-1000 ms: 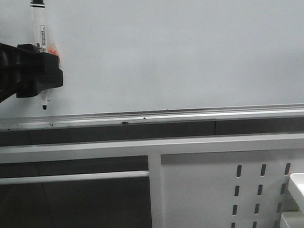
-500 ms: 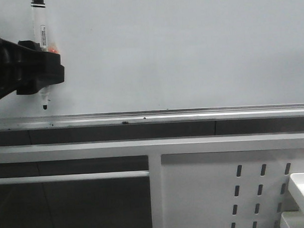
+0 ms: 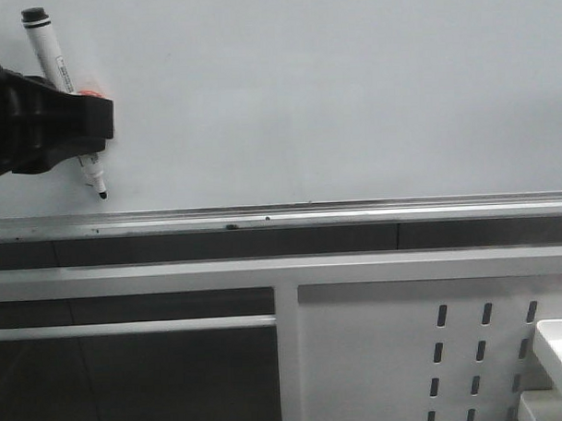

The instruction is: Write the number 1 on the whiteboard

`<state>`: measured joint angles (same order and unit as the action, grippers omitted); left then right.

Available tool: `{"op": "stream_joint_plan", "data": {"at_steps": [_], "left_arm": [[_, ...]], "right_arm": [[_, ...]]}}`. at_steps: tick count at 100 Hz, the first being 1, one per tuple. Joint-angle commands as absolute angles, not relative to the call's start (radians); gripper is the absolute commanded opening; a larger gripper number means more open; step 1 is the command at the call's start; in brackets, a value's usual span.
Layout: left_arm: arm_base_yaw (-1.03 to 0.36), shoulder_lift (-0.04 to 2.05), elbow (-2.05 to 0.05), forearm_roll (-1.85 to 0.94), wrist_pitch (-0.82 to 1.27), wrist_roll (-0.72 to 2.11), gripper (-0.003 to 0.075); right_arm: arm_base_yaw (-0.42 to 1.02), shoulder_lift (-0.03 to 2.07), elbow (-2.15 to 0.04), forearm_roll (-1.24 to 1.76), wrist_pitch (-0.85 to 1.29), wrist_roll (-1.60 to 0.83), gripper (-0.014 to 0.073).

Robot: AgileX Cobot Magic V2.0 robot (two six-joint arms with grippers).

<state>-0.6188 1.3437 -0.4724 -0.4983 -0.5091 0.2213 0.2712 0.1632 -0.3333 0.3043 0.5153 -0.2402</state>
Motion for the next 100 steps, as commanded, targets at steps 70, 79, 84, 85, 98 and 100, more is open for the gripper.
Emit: {"op": "stream_joint_plan", "data": {"at_steps": [70, 79, 84, 85, 98, 100], "left_arm": [[-0.81, 1.061, -0.664, 0.231, 0.061, 0.225, -0.002], [-0.856, 1.049, -0.715, 0.297, 0.171, 0.225, -0.002], [-0.877, 1.042, -0.741, 0.316, 0.225, 0.225, -0.002], [-0.879, 1.042, -0.748, 0.32, 0.239, 0.225, -0.002], [-0.923, 1.038, -0.798, 0.356, 0.315, 0.225, -0.002], [-0.929, 1.038, -0.805, 0.365, 0.321, 0.225, -0.002]], "right_arm": [[0.271, 0.547, -0.707, 0.828, 0.747, -0.908, 0.0328], [0.275, 0.656, -0.779, 0.85, 0.782, -0.985, 0.0328], [0.298, 0.702, -0.819, 0.85, 0.775, -0.986, 0.0328], [0.302, 0.713, -0.824, 0.85, 0.773, -0.986, 0.0328], [0.432, 0.799, -0.879, 0.825, 0.724, -0.986, 0.0328], [0.459, 0.812, -0.883, 0.809, 0.715, -0.986, 0.0328]]}}
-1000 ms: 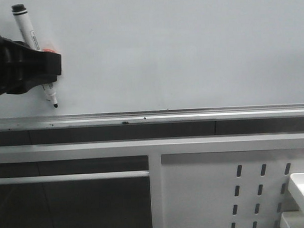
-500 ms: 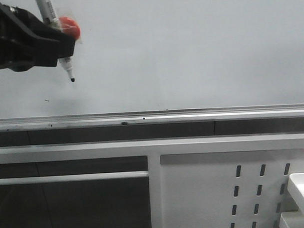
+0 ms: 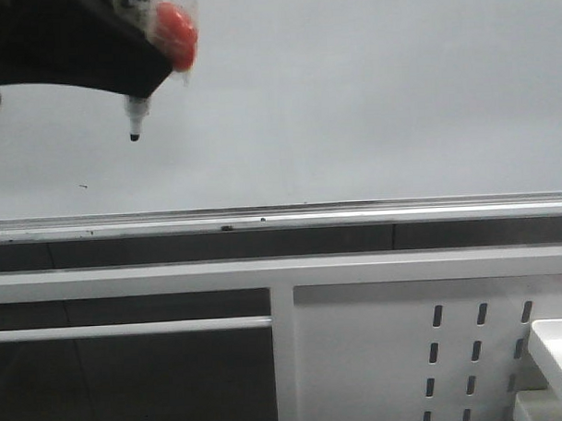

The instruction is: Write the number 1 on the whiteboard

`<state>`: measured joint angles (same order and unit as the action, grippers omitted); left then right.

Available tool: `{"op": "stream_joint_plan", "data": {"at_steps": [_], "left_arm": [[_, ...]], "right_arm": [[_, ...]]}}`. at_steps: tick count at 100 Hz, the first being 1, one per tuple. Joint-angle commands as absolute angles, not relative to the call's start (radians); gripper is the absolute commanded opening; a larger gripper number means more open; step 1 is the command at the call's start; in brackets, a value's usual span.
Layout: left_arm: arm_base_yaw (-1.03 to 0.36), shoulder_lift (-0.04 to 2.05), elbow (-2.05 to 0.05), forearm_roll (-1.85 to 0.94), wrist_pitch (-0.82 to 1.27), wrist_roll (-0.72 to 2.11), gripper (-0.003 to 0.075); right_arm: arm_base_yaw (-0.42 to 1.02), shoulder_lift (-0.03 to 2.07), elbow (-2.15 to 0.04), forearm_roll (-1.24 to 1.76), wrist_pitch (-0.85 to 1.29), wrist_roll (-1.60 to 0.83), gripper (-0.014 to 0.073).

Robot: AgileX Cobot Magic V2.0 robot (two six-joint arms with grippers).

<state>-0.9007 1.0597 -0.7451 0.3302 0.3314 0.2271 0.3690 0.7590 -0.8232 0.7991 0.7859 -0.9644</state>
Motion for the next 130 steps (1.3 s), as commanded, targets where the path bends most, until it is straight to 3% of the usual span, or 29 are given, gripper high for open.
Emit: {"op": "stream_joint_plan", "data": {"at_steps": [1, 19, 31, 42, 130], "left_arm": [[-0.931, 1.038, -0.809, 0.367, 0.323, 0.225, -0.002], [-0.976, 1.038, -0.829, 0.437, 0.333, 0.227, -0.002], [-0.991, 1.038, -0.829, 0.448, 0.368, 0.227, -0.002], [-0.997, 1.033, -0.829, 0.457, 0.407, 0.227, -0.002], [-0.997, 0.996, -0.829, 0.486, 0.402, 0.227, -0.002]], "right_arm": [[0.469, 0.821, -0.887, 0.804, 0.713, -0.986, 0.0328], [0.742, 0.928, -0.894, 0.64, 0.502, -0.984, 0.0328], [0.836, 0.973, -0.894, 0.635, 0.274, -0.982, 0.0328], [0.845, 0.999, -0.902, 0.635, 0.187, -0.982, 0.0328], [0.928, 1.083, -0.92, 0.674, 0.155, -0.982, 0.0328]]}}
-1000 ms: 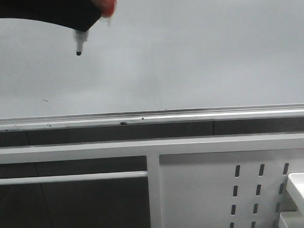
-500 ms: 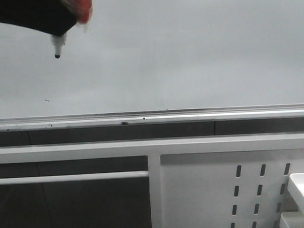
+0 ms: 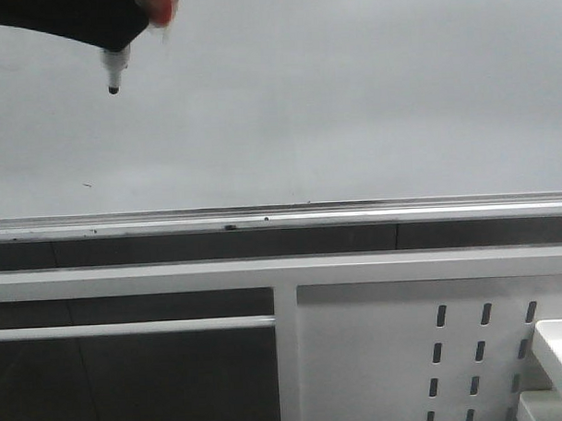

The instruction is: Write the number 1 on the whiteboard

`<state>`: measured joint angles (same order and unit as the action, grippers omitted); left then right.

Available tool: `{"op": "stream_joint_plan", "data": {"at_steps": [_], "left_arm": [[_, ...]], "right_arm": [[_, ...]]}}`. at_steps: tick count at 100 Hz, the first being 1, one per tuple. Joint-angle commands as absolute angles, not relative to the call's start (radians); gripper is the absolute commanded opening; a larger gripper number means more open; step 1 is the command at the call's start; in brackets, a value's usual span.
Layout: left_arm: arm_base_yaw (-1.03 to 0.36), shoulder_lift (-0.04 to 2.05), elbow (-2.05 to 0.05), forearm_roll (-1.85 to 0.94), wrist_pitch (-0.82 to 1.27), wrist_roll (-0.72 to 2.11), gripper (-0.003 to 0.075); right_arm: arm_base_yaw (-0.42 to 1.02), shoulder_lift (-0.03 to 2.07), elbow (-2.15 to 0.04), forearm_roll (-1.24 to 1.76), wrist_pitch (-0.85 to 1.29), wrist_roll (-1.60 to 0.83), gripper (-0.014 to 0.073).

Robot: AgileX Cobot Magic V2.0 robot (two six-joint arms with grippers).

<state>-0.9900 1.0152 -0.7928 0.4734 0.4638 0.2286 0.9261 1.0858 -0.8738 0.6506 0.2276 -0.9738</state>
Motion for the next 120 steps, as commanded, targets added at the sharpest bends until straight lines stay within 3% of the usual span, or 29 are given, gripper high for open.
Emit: {"op": "stream_joint_plan", "data": {"at_steps": [1, 40, 74, 92, 101, 111, 120], "left_arm": [[-0.997, 0.996, -0.829, 0.486, 0.402, 0.227, -0.002], [-0.997, 0.996, -0.829, 0.486, 0.404, 0.227, -0.002], [-0.997, 0.996, -0.829, 0.486, 0.408, 0.227, -0.002], [-0.997, 0.996, -0.829, 0.486, 0.408, 0.227, -0.002], [-0.997, 0.996, -0.829, 0.486, 0.408, 0.227, -0.002], [-0.997, 0.991, -0.829, 0.456, 0.408, 0.227, -0.0016], [-0.997, 0.973, -0.829, 0.397, 0.408, 0.227, 0.0055]], "right_arm": [[0.928, 1.084, -0.922, 0.674, 0.158, -0.982, 0.0328], [0.928, 1.14, -0.971, 0.714, 0.231, -0.982, 0.0318], [0.928, 1.14, -0.971, 0.715, 0.261, -0.982, 0.0034], [0.928, 1.14, -0.971, 0.715, 0.279, -0.982, 0.0005], [0.928, 1.14, -0.971, 0.715, 0.301, -0.982, -0.0074], [0.928, 1.14, -0.97, 0.715, 0.301, -0.982, -0.0067], [0.928, 1.14, -0.97, 0.715, 0.279, -0.982, -0.0067]]}}
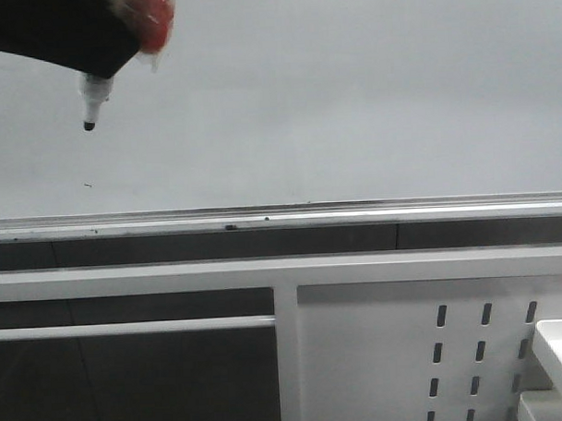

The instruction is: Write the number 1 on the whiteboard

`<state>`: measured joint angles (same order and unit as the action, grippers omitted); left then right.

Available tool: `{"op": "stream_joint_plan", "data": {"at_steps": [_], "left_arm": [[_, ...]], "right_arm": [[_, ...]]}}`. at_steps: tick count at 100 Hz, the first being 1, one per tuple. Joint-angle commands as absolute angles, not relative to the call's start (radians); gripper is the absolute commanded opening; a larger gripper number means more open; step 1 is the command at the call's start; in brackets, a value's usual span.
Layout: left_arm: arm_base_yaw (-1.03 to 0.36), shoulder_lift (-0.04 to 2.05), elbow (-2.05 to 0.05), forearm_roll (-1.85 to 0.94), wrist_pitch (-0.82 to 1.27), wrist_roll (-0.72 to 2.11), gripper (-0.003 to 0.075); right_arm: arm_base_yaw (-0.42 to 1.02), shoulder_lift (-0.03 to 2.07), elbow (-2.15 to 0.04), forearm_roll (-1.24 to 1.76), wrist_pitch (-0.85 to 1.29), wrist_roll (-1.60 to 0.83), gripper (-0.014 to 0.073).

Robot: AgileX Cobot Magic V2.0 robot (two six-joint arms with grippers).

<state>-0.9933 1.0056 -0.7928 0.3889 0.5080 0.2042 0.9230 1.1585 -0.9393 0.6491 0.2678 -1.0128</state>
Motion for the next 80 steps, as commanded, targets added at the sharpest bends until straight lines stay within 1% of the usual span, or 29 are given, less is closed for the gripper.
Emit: {"op": "stream_joint_plan", "data": {"at_steps": [1, 2, 3, 4, 7, 10, 13, 16, 18, 23, 28, 41, 47, 62, 73, 80], "left_arm": [[-0.997, 0.969, -0.829, 0.392, 0.408, 0.227, 0.0064], [-0.997, 0.967, -0.829, 0.384, 0.408, 0.227, 0.0074], [-0.997, 0.961, -0.829, 0.374, 0.408, 0.227, 0.0108], [-0.997, 0.958, -0.829, 0.37, 0.408, 0.227, 0.0108], [-0.997, 0.943, -0.829, 0.35, 0.408, 0.227, 0.0185], [-0.997, 0.933, -0.829, 0.336, 0.408, 0.227, 0.0226], [-0.997, 0.917, -0.829, 0.315, 0.408, 0.227, 0.0293], [-0.997, 0.906, -0.829, 0.299, 0.41, 0.227, 0.033], [-0.997, 0.891, -0.829, 0.284, 0.412, 0.227, 0.0375], [-0.997, 0.864, -0.829, 0.258, 0.42, 0.227, 0.0432], [-0.997, 0.83, -0.829, 0.244, 0.438, 0.227, 0.0456], [-0.997, 0.719, -0.829, 0.21, 0.504, 0.225, 0.0454], [-0.997, 0.662, -0.829, 0.187, 0.539, 0.214, 0.0437], [-0.997, 0.457, -0.796, 0.244, 0.612, 0.069, 0.0326], [-0.997, 0.288, -0.726, 0.367, 0.617, -0.121, 0.0256], [-0.997, 0.178, -0.673, 0.413, 0.617, -0.195, 0.0195]], "right_arm": [[0.928, 1.14, -0.97, 0.715, 0.274, -0.982, -0.0067], [0.928, 1.14, -0.97, 0.715, 0.272, -0.982, -0.0067], [0.928, 1.136, -0.97, 0.715, 0.269, -0.982, -0.0067], [0.928, 1.135, -0.97, 0.715, 0.264, -0.982, -0.0067], [0.928, 1.129, -0.968, 0.715, 0.247, -0.982, -0.0067], [0.928, 1.127, -0.968, 0.715, 0.239, -0.982, -0.0066], [0.928, 1.119, -0.966, 0.715, 0.222, -0.982, -0.0066], [0.928, 1.112, -0.961, 0.715, 0.207, -0.982, -0.0066], [0.928, 1.107, -0.959, 0.715, 0.194, -0.982, -0.0066], [0.928, 1.091, -0.948, 0.713, 0.169, -0.982, -0.0066], [0.928, 1.074, -0.931, 0.713, 0.139, -0.982, -0.0066], [0.928, 1.012, -0.867, 0.713, 0.072, -0.982, -0.0066], [0.928, 0.972, -0.82, 0.713, 0.014, -0.982, -0.0066], [0.928, 0.832, -0.686, 0.713, -0.16, -0.982, -0.0066], [0.928, 0.736, -0.58, 0.672, -0.267, -0.982, -0.0066], [0.928, 0.695, -0.53, 0.617, -0.308, -0.984, -0.0066]]}}
